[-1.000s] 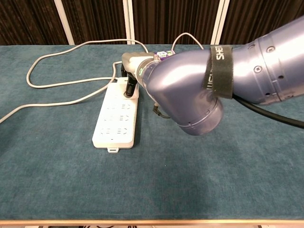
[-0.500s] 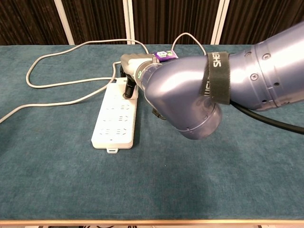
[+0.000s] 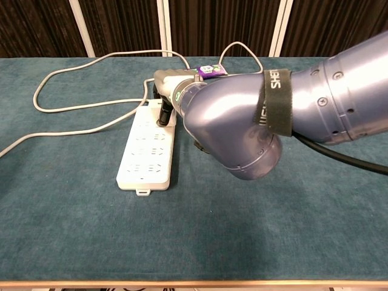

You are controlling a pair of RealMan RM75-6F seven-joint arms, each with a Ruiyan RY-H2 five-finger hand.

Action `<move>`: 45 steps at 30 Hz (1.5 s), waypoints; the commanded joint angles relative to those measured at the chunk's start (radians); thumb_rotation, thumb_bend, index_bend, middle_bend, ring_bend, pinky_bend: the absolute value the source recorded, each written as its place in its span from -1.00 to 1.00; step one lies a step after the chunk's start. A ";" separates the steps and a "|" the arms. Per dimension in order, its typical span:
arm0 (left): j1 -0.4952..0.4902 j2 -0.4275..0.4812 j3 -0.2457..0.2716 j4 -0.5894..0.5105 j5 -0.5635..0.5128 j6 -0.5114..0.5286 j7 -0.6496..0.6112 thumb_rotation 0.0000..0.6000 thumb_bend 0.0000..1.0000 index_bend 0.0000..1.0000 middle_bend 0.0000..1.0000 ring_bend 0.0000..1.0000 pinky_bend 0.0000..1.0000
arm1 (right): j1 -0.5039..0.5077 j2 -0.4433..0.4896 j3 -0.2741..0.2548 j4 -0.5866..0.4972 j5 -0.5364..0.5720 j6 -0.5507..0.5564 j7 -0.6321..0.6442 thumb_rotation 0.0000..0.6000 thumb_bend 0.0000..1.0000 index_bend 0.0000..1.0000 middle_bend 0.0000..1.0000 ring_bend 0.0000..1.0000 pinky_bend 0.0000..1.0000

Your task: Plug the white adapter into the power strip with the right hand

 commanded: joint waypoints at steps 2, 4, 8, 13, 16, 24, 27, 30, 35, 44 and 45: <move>0.000 0.000 0.000 0.000 -0.001 0.000 0.000 1.00 -0.80 -0.74 -1.00 -1.00 -1.00 | -0.001 0.003 -0.005 -0.003 -0.001 0.003 -0.013 1.00 0.12 0.97 0.56 0.48 0.21; 0.000 0.000 0.000 0.000 -0.001 -0.001 0.001 1.00 -0.80 -0.74 -1.00 -1.00 -1.00 | -0.002 0.008 -0.007 -0.012 0.008 0.000 -0.025 1.00 0.12 0.87 0.50 0.40 0.15; 0.000 0.000 0.000 -0.001 -0.001 -0.001 0.002 1.00 -0.80 -0.74 -1.00 -1.00 -1.00 | -0.004 0.023 -0.003 -0.034 0.030 -0.002 -0.047 1.00 0.12 0.64 0.28 0.22 0.02; 0.000 0.000 0.001 -0.001 0.000 -0.001 0.002 1.00 -0.80 -0.74 -1.00 -1.00 -1.00 | -0.005 0.043 -0.008 -0.065 0.069 -0.004 -0.087 1.00 0.12 0.36 -0.04 -0.01 -0.21; 0.000 -0.001 0.001 -0.002 -0.001 -0.002 0.005 1.00 -0.80 -0.74 -1.00 -1.00 -1.00 | -0.004 0.052 -0.013 -0.081 0.088 -0.003 -0.107 1.00 0.10 0.19 -0.19 -0.10 -0.29; -0.002 -0.003 0.002 -0.002 -0.006 -0.007 0.012 1.00 -0.80 -0.74 -1.00 -1.00 -1.00 | 0.003 0.085 -0.020 -0.129 0.139 -0.008 -0.150 1.00 -0.16 -0.41 -0.44 -0.25 -0.43; -0.003 -0.004 0.003 -0.003 -0.006 -0.008 0.015 1.00 -0.80 -0.74 -1.00 -1.00 -1.00 | 0.006 0.097 -0.022 -0.147 0.154 -0.008 -0.157 1.00 -0.25 -0.56 -0.51 -0.31 -0.49; -0.003 -0.005 0.003 -0.004 -0.006 -0.007 0.018 1.00 -0.80 -0.74 -1.00 -1.00 -1.00 | 0.009 0.106 -0.029 -0.160 0.166 -0.007 -0.165 1.00 -0.32 -0.66 -0.57 -0.38 -0.56; -0.002 -0.005 0.002 -0.006 -0.010 -0.007 0.021 1.00 -0.80 -0.74 -1.00 -1.00 -1.00 | 0.012 0.126 -0.031 -0.187 0.192 -0.007 -0.173 1.00 -0.38 -0.77 -0.65 -0.51 -0.67; -0.003 -0.007 0.004 -0.007 -0.010 -0.008 0.027 1.00 -0.80 -0.74 -1.00 -1.00 -1.00 | 0.001 0.219 0.001 -0.304 0.212 0.017 -0.141 1.00 -0.38 -0.82 -0.69 -0.56 -0.72; -0.003 -0.007 0.004 -0.008 -0.009 -0.008 0.027 1.00 -0.80 -0.74 -1.00 -1.00 -1.00 | -0.002 0.231 0.006 -0.318 0.213 0.022 -0.136 1.00 -0.38 -0.82 -0.69 -0.56 -0.72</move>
